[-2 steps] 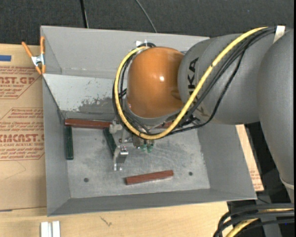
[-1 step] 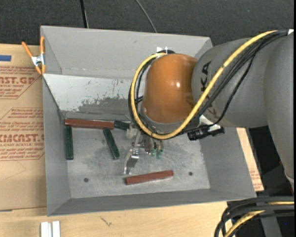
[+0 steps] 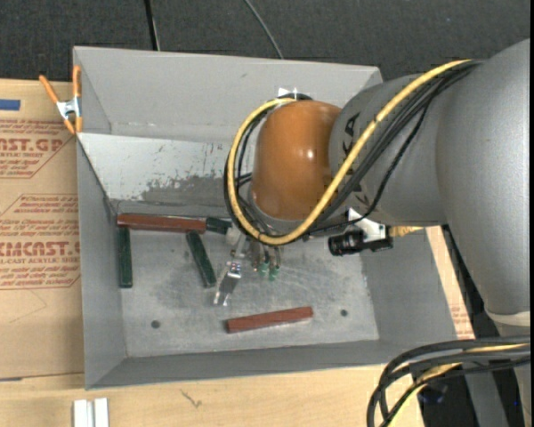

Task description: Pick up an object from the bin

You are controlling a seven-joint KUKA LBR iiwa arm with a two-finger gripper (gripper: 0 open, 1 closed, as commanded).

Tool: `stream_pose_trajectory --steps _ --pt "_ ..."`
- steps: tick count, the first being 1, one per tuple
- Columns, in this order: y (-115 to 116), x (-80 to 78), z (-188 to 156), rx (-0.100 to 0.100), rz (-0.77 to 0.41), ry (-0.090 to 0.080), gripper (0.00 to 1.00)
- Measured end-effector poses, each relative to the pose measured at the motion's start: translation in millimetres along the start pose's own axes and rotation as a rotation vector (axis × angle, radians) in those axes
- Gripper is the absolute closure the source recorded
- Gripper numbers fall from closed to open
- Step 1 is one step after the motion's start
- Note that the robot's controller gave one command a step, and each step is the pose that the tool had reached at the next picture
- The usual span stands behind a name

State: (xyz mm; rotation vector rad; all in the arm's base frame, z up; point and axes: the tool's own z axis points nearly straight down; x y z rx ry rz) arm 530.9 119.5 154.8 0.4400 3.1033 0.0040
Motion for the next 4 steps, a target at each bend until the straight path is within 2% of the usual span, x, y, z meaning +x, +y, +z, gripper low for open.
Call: stream_pose_trajectory --steps 1,2,3,4 --pt "1.2 0.3 17.0 0.004 -0.092 0.007 0.0" --pt "3.2 -0.5 25.9 0.003 -0.28 0.008 0.0" --pt "-25.4 30.3 66.3 0.001 -0.045 0.004 0.0" --pt "-47.3 17.4 80.7 -0.002 -0.156 0.008 0.0"
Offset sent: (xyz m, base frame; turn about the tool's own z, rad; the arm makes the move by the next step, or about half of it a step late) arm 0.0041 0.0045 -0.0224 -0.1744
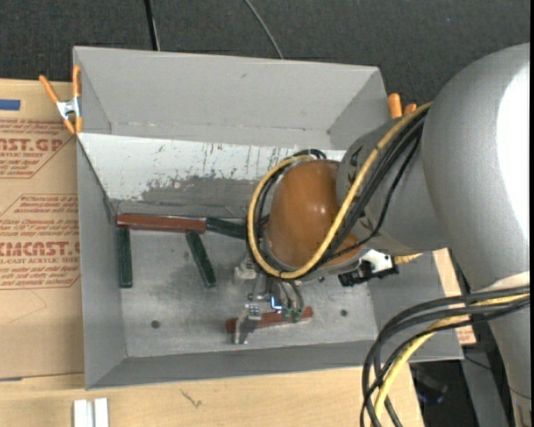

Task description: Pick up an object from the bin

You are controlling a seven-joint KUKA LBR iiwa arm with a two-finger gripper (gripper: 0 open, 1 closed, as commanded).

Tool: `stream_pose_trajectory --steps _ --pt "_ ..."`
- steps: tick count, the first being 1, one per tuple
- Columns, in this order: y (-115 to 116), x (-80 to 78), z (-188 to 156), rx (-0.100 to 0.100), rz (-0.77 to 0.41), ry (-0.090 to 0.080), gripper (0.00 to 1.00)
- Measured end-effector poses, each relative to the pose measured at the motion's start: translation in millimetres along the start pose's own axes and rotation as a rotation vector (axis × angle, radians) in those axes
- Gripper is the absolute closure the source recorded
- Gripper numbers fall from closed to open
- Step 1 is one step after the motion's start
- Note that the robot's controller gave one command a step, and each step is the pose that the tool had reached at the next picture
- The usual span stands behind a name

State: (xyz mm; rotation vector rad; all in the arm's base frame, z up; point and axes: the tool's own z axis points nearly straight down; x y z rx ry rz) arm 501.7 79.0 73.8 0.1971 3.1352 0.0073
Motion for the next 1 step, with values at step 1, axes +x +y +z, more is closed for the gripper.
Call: stream_pose_trajectory --steps 1 --pt "-9.5 -6.8 -1.1 -0.001 -0.063 -0.004 0.0"
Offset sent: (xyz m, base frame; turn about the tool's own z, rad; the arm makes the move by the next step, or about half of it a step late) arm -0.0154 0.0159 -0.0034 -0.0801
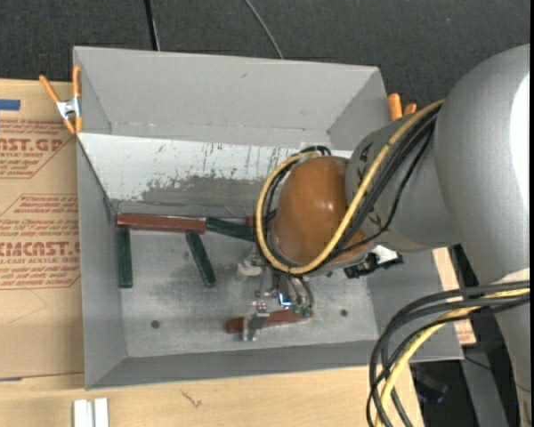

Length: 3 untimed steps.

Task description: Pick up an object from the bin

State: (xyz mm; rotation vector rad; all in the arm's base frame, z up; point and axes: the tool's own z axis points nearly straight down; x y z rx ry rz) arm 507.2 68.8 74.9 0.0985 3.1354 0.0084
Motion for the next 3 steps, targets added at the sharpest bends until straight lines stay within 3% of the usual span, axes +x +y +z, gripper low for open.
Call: stream_pose_trajectory --steps 1,2,3 --pt "24.0 17.0 -1.0 0.005 -0.015 -0.011 1.0" --pt "23.9 17.0 -1.0 0.004 -0.014 -0.011 1.0" --pt "11.3 16.1 -38.7 0.006 -0.001 0.009 1.0"
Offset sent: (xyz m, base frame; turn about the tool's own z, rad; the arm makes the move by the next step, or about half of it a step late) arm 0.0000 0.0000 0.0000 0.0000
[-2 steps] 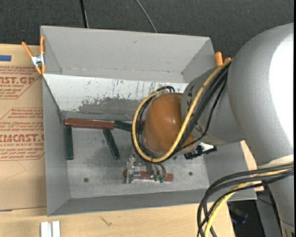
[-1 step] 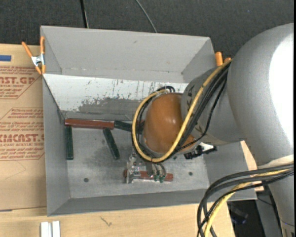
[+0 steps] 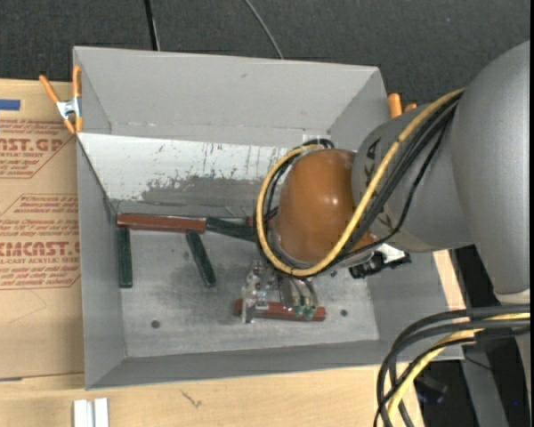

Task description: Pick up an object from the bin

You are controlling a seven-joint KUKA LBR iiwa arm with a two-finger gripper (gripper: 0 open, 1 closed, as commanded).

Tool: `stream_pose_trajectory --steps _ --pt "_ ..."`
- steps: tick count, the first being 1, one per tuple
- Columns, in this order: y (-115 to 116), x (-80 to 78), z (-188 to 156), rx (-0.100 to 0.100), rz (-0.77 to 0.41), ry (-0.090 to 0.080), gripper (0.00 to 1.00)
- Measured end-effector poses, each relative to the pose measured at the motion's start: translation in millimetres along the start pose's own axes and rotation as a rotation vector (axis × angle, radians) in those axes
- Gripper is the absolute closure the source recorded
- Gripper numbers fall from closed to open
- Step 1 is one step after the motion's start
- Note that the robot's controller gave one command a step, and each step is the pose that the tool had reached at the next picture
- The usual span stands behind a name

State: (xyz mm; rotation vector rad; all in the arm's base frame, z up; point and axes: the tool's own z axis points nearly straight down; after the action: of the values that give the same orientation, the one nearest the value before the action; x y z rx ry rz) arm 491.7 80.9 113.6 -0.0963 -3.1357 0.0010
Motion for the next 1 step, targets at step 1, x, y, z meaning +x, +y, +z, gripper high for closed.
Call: stream_pose_trajectory --steps 1 --pt "-3.2 -1.3 -12.3 0.0 0.004 0.001 1.0"
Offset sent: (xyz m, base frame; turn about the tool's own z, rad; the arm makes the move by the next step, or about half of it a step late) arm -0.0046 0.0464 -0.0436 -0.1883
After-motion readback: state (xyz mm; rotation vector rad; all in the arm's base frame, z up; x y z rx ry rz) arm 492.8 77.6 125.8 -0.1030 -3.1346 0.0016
